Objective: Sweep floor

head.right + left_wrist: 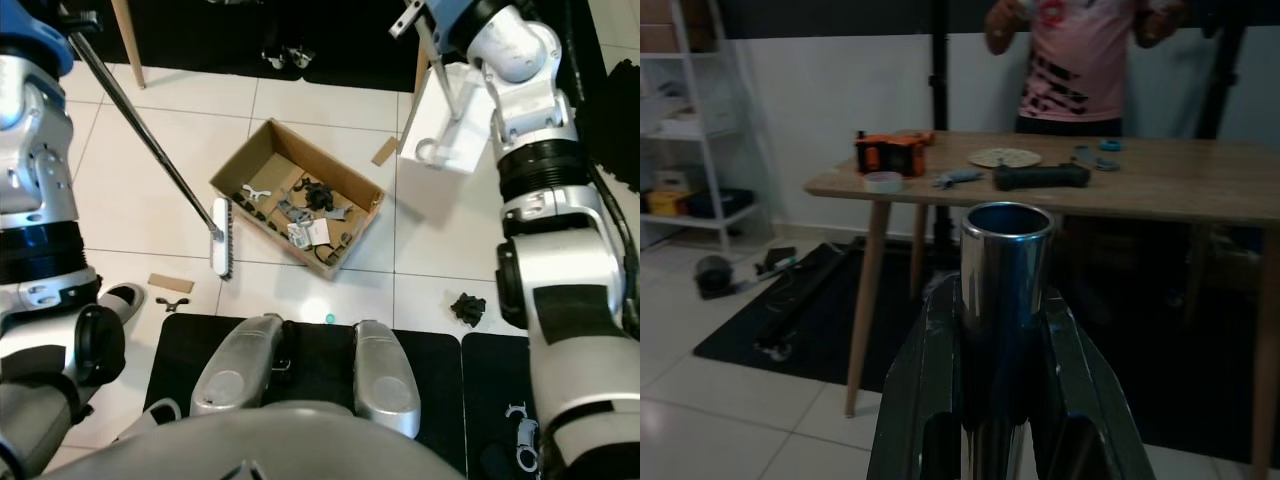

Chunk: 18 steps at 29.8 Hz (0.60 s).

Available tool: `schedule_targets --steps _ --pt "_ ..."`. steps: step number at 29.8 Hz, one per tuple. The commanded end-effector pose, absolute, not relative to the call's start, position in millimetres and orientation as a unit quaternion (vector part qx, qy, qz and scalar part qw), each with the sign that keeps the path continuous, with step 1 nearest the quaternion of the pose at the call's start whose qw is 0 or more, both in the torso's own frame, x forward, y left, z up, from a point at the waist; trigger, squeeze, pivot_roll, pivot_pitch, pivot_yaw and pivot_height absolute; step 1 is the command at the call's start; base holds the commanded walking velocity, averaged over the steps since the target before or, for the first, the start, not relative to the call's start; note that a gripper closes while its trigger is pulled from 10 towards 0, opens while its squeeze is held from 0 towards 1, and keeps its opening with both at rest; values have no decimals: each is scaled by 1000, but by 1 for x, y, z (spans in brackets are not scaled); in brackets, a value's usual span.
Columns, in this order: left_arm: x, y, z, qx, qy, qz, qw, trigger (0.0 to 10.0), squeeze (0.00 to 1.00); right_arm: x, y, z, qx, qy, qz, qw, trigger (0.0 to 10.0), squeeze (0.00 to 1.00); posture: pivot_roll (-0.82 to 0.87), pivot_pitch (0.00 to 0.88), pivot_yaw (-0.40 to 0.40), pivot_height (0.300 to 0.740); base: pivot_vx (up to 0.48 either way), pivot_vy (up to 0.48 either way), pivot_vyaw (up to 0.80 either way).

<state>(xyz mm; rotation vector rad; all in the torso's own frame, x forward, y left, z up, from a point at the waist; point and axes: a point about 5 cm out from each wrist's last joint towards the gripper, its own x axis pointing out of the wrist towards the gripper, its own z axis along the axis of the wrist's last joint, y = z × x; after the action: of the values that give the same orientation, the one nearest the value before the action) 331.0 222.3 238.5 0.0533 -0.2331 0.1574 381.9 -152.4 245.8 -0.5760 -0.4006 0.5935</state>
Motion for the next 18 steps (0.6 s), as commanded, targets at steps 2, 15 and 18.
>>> schedule_targets --steps 2,15,18 --pt "329 224 246 36 -137 80 987 10000 0 383 -144 259 -290 -224 290 884 10000 0 118 0 -32 740 0 0 0" --pt "329 239 242 29 -131 106 985 10000 0 385 -118 263 -288 -243 314 872 10000 0 122 0 -39 740 0 0 0" --pt "328 239 242 29 -130 108 985 10000 0 385 -116 257 -364 -238 311 845 10000 0 122 0 -40 740 0 0 0"
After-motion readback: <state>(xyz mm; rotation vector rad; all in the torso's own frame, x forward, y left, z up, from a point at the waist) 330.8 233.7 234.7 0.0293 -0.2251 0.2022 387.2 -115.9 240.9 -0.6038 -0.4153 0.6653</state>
